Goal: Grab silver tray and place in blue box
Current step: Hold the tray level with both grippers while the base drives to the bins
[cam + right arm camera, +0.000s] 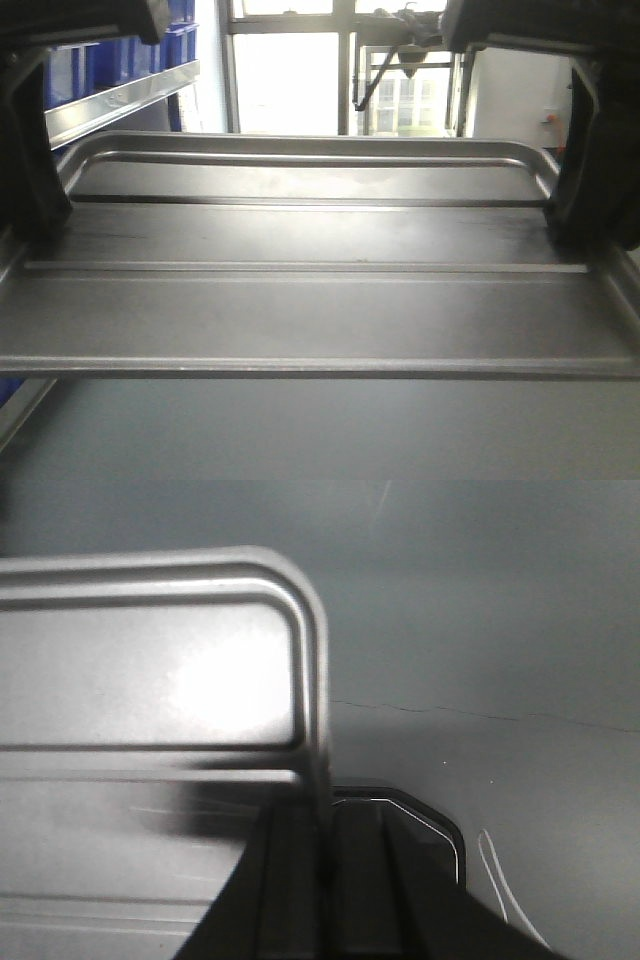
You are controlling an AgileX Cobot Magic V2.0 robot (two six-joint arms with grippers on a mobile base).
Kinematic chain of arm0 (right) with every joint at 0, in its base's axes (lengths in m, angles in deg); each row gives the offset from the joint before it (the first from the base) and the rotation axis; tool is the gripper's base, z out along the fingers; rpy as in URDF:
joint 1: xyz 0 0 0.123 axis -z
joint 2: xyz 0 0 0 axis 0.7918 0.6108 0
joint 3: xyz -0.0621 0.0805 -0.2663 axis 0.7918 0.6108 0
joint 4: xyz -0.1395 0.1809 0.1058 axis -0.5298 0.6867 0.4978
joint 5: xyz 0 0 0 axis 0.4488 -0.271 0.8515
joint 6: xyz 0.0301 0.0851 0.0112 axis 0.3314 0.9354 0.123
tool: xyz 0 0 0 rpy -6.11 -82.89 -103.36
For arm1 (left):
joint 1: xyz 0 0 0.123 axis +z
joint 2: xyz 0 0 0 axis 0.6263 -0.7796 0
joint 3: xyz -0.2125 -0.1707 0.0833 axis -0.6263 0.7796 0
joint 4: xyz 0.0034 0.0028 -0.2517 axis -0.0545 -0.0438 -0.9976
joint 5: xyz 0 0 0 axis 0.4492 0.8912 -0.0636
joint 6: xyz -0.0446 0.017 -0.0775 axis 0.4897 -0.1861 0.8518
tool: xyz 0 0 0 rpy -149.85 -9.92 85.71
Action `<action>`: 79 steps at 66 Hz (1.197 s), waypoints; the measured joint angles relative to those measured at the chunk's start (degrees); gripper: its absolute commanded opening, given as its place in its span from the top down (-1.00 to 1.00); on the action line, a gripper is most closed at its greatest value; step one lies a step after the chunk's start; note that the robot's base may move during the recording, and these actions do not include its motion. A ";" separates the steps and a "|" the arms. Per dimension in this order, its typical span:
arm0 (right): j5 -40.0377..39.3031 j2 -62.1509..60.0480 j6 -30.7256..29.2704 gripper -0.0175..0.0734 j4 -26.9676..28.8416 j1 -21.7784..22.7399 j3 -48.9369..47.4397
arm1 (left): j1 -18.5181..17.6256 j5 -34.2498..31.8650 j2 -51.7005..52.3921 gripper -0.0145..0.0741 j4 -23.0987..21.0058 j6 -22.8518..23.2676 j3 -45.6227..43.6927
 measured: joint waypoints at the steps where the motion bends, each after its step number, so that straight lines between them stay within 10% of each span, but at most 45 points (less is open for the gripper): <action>1: 0.00 0.00 0.00 0.51 0.00 0.00 0.00 | 0.00 0.00 0.00 0.69 0.00 0.00 0.00; 79: 0.00 0.00 0.00 0.51 0.00 0.00 0.00 | 0.00 0.00 0.00 0.69 0.00 0.00 0.00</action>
